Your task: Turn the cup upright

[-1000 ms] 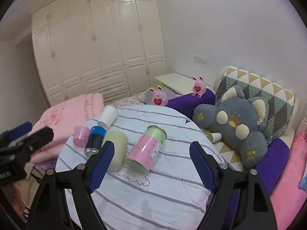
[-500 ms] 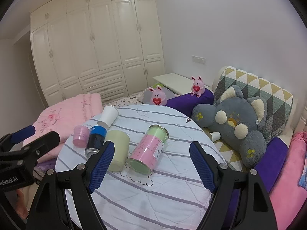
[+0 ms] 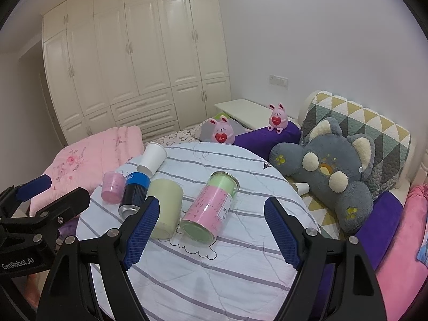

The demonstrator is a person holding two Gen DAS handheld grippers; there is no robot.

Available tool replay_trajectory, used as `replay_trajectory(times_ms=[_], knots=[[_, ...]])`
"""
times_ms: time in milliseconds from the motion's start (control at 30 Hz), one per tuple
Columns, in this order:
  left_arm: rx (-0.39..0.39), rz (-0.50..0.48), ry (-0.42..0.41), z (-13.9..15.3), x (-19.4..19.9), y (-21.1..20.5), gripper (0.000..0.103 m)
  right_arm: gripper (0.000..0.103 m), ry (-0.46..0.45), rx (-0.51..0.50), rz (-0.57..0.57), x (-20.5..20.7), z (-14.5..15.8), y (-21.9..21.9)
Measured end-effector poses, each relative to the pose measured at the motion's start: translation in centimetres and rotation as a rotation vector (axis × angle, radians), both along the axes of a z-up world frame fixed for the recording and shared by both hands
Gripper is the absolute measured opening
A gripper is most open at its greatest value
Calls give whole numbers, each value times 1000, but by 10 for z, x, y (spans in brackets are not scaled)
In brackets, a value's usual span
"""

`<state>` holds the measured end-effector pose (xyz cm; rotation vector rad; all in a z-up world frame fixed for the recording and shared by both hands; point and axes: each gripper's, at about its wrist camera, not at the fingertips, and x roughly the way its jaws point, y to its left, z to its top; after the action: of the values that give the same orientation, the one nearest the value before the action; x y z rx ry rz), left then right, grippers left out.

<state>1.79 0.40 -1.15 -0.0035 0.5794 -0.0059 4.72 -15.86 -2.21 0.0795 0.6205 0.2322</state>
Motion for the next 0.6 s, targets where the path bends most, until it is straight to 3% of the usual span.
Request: replay_trajectory(times_ms=[600], knots=[[3, -1, 16, -4, 3, -1, 103, 82, 22, -17, 6, 4, -6, 5]])
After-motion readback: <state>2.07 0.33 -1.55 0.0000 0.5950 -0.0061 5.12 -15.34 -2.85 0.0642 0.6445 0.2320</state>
